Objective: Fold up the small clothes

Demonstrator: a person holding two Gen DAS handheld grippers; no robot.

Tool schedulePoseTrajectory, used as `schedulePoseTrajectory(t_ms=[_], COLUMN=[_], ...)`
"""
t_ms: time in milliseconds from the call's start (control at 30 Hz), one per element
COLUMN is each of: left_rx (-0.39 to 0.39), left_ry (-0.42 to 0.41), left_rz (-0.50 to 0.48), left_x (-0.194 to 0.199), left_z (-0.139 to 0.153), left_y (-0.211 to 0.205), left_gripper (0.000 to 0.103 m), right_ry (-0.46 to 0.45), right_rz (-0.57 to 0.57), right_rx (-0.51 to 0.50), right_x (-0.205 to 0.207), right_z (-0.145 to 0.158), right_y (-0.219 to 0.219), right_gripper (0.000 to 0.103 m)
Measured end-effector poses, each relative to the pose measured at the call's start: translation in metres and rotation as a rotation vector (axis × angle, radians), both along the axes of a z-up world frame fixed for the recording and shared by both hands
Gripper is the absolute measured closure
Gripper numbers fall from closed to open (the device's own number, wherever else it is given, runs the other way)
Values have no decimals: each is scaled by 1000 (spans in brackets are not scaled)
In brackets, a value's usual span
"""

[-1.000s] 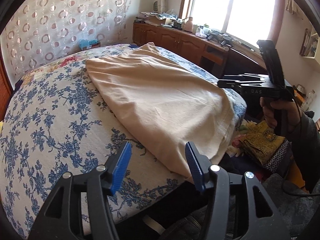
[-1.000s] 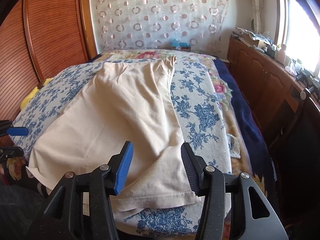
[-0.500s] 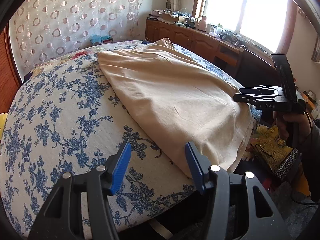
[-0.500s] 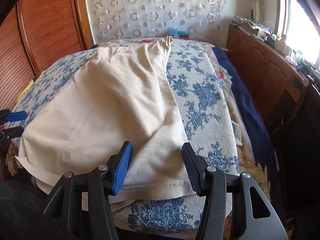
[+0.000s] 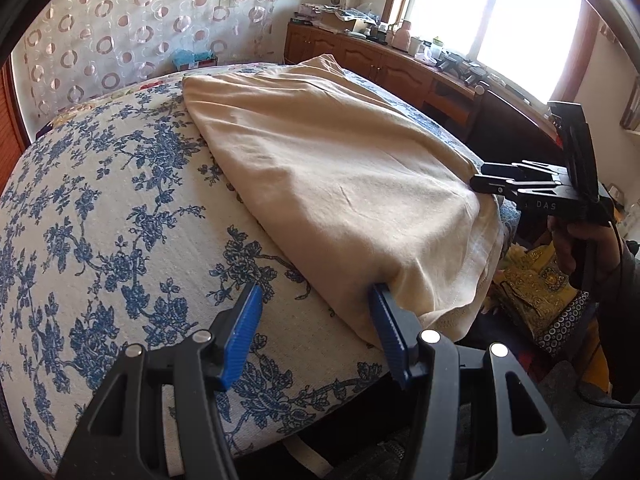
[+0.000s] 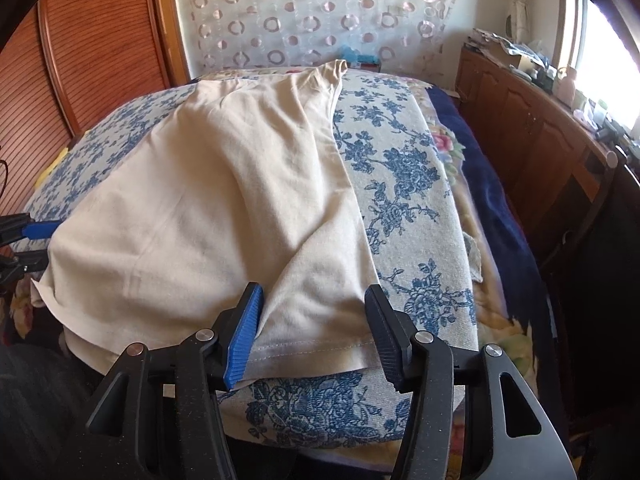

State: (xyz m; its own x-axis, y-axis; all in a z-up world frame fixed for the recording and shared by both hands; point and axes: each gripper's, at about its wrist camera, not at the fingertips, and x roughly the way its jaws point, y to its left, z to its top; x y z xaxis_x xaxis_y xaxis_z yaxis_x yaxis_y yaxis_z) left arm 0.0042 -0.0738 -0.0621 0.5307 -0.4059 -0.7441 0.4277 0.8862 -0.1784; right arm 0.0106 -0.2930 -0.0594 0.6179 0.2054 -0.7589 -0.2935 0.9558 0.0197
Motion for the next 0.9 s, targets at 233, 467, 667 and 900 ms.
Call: schedulePoseTrajectory(t_ms=[233,467,667,900], left_rx=[-24,-47,-61,-155], left_ry=[22,22,31,-93], left_rz=[-21,-73,-114,-60], left_x=[1,-2,0,5], left_z=[-3,-4,-3,41], left_y=[-2,-9,-15,8], left_gripper=[48,56,97,101], right_ry=[9,15,39,-76], right_rz=[-15,57,137,141], right_rx=[4,5,62,216], right_x=[11,2,1,-3], right_z=[-5,-4,-3,38], right_y=[-3,6,13,6], right_gripper=[39,54,90,93])
